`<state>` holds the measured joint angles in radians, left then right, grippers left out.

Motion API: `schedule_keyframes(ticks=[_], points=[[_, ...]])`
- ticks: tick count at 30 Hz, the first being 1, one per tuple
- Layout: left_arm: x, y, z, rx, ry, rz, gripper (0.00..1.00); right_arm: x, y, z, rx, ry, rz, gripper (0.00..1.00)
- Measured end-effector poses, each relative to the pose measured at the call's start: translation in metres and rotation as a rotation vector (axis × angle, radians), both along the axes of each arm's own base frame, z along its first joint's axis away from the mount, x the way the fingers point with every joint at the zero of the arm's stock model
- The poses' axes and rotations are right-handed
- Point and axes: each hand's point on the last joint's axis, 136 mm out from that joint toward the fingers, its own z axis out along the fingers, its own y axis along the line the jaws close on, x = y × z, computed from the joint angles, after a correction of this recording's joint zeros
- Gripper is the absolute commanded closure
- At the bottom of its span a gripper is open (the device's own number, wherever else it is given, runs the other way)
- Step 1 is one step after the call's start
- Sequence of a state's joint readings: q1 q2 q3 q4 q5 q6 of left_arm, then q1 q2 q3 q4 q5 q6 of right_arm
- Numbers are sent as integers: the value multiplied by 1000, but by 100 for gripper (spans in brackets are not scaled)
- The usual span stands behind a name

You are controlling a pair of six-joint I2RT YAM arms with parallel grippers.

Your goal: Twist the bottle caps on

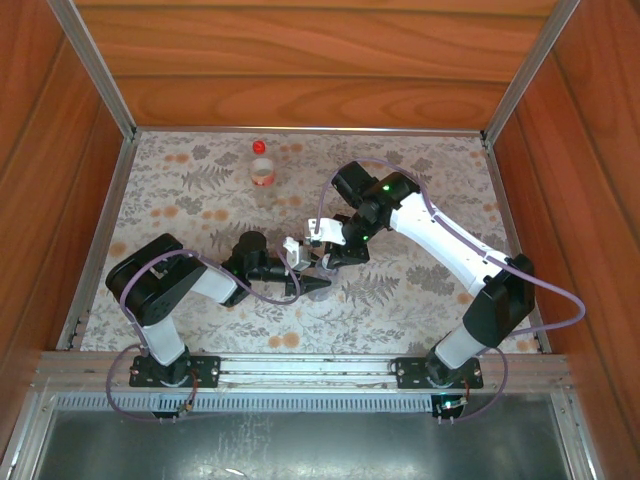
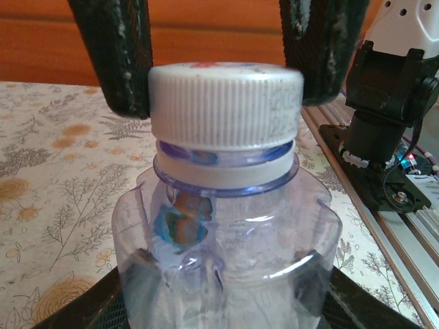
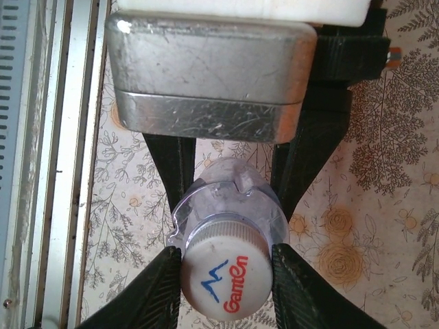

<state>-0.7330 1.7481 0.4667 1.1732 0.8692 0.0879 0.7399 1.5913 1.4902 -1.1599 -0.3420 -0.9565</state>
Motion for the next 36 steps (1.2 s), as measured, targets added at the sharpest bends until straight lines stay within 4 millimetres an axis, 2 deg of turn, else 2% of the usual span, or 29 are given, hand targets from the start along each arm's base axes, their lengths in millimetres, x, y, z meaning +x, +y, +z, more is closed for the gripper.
schedule_keyframes(ticks=[6, 10, 14, 18, 25, 28, 30, 32, 36], points=[[4, 0, 0, 3, 8, 25, 48, 2, 0, 0, -10, 13, -44, 77], [16, 0, 2, 6, -4, 98, 48, 12, 0, 2, -31, 20, -160, 81], [36, 3, 8, 5, -33, 215, 48, 29, 3, 8, -59, 43, -365, 75], [49, 3, 10, 10, -51, 305, 48, 41, 3, 9, -93, 103, -594, 76], [60, 0, 7, 42, -82, 414, 48, 51, -3, 3, -174, 239, -977, 79], [63, 0, 5, 53, -93, 432, 48, 53, -4, 1, -193, 274, -1078, 74], [63, 0, 5, 57, -99, 434, 48, 53, -4, 1, -194, 284, -1109, 62], [63, 0, 5, 56, -105, 433, 48, 54, -4, 1, -194, 283, -1116, 53], [66, 3, 2, 69, -102, 449, 48, 46, -7, 5, -208, 287, -1072, 33]])
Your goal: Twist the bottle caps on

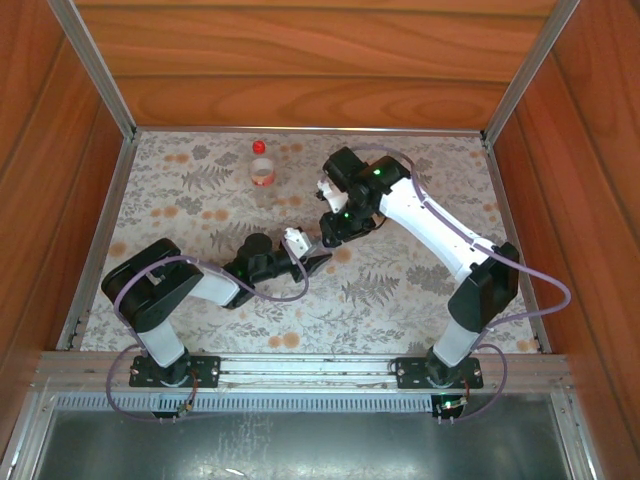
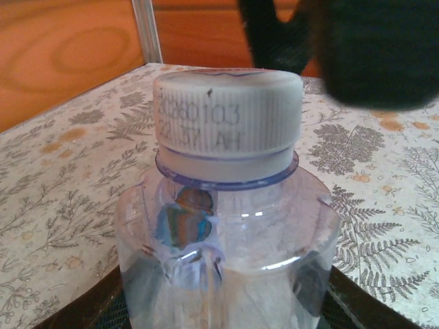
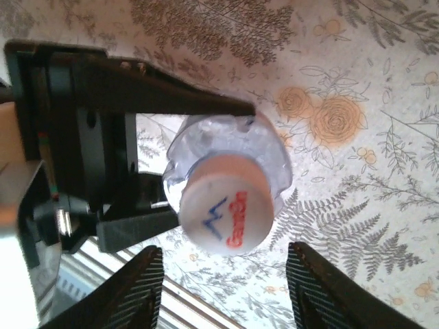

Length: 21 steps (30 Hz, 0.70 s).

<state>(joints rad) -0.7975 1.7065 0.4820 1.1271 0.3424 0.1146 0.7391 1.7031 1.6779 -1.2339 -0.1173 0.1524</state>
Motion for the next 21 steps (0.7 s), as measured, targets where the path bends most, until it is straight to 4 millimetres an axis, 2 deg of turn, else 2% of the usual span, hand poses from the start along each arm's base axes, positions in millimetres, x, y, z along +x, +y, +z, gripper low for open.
schedule_keyframes(ticks=[4, 8, 11, 16, 21], points=[[-6, 0, -1, 1, -3, -38, 47, -4, 1, 13, 38, -47, 103, 22], [-22, -2, -1, -6, 2, -126, 47, -12, -1, 36, 101, -163, 287, 22], [-36, -3, -2, -15, 17, -207, 47, -26, -7, 46, 133, -248, 460, 27], [-58, -4, -2, -30, 57, -332, 47, -55, -13, 41, 162, -301, 768, 31], [-70, -4, -2, -41, 91, -402, 47, -64, -5, 34, 157, -333, 962, 38]])
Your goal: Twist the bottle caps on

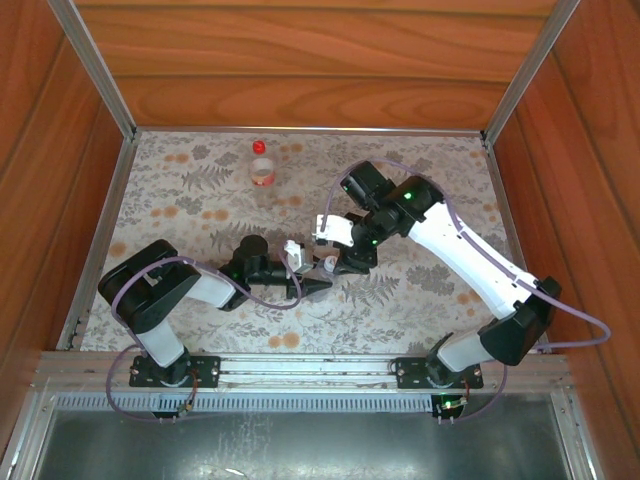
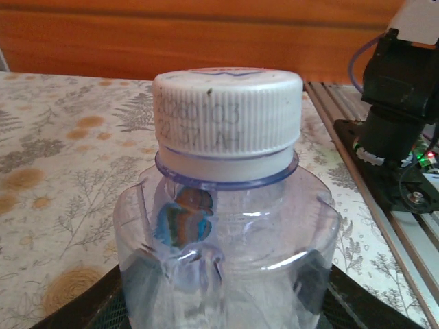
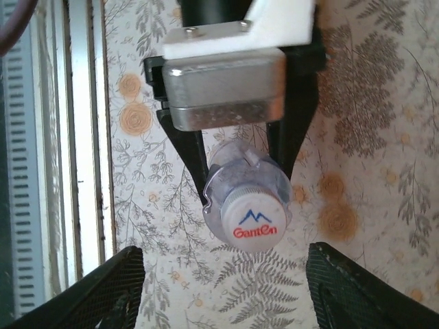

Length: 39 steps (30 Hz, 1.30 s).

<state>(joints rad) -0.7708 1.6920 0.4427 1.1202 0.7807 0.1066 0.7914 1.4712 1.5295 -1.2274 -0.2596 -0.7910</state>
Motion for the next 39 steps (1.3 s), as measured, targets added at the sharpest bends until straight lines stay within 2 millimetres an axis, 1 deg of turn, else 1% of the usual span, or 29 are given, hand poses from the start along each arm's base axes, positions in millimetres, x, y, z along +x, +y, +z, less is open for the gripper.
schedule_keyframes(ticks=[3, 6, 9, 13, 18, 21, 25, 29, 31, 33, 35, 39], points=[[-3, 1, 1, -4, 8, -20, 47, -2, 5, -6, -14, -6, 64, 41], [-2, 2, 1, -5, 15, -23, 47, 0, 10, -15, -35, 5, 102, 42], [-2, 3, 1, -6, 17, -27, 47, 2, 12, -24, -59, 20, 122, 43], [-3, 4, 1, -6, 22, -33, 47, 4, 13, -32, -79, 32, 129, 48], [-2, 5, 0, -4, 26, -34, 47, 7, 12, -38, -100, 34, 128, 54], [-3, 5, 0, -4, 27, -36, 47, 8, 12, -41, -112, 37, 126, 59], [-3, 5, 0, -4, 30, -38, 47, 9, 12, -43, -116, 38, 124, 60], [-3, 5, 0, -4, 31, -38, 47, 9, 12, -43, -119, 37, 120, 66], [-3, 5, 0, -3, 31, -35, 47, 10, 12, -42, -119, 38, 114, 71], [-1, 5, -1, -2, 30, -27, 47, 10, 12, -42, -120, 42, 102, 74], [2, 5, -1, 1, 29, -8, 47, 12, 12, -43, -123, 47, 68, 79], [11, 5, -1, 5, 17, 46, 47, 20, 13, -42, -136, 60, -65, 81]])
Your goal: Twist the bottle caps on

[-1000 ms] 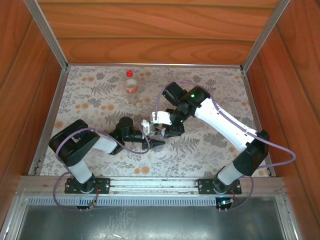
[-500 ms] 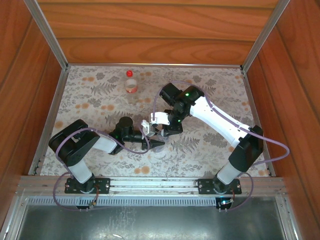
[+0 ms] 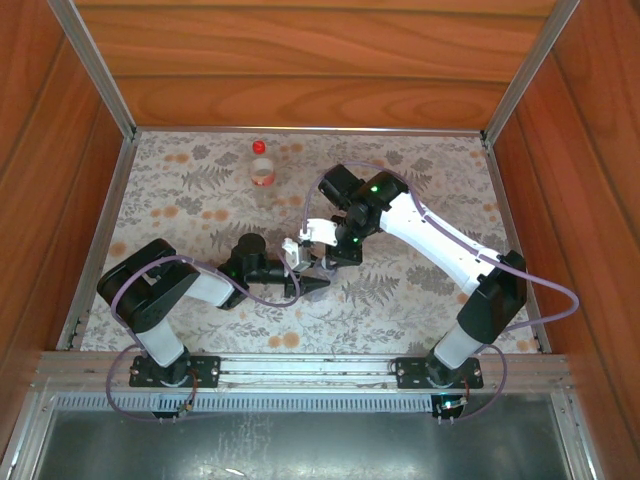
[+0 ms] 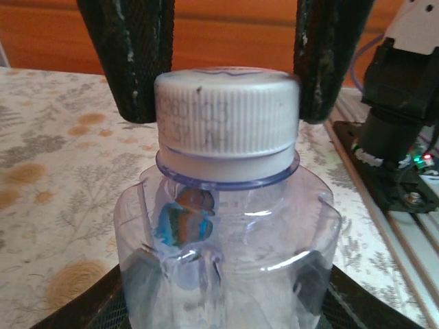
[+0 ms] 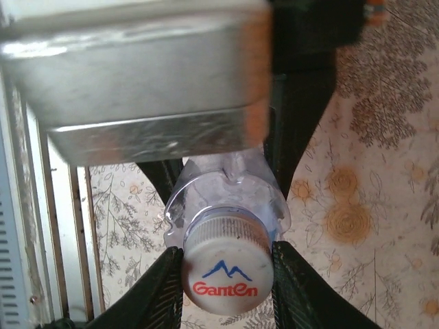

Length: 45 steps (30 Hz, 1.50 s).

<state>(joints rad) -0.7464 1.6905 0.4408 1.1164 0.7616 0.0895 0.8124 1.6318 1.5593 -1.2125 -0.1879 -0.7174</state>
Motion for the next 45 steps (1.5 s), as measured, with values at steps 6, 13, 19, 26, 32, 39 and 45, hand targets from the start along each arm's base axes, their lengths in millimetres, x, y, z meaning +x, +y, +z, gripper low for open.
schedule_keyframes(ticks=[6, 13, 19, 26, 32, 39, 45], points=[[17, 2, 2, 6, -28, 99, 47, 13, 3, 4, -19, 29, -251, 84], [31, 5, -2, 29, -37, 178, 47, 29, 9, 1, -67, 103, -539, 79], [33, 6, -2, 32, -41, 190, 47, 30, 7, 0, -86, 119, -620, 78], [34, 6, -2, 32, -48, 196, 32, 31, 6, 0, -90, 113, -624, 76], [38, 8, -3, 40, -62, 219, 16, 29, 8, 1, -84, 123, -619, 76], [38, 5, -4, 42, -60, 219, 29, 29, 8, 1, -82, 126, -619, 68], [39, 5, -4, 44, -57, 225, 39, 29, 9, 1, -76, 136, -627, 38]])
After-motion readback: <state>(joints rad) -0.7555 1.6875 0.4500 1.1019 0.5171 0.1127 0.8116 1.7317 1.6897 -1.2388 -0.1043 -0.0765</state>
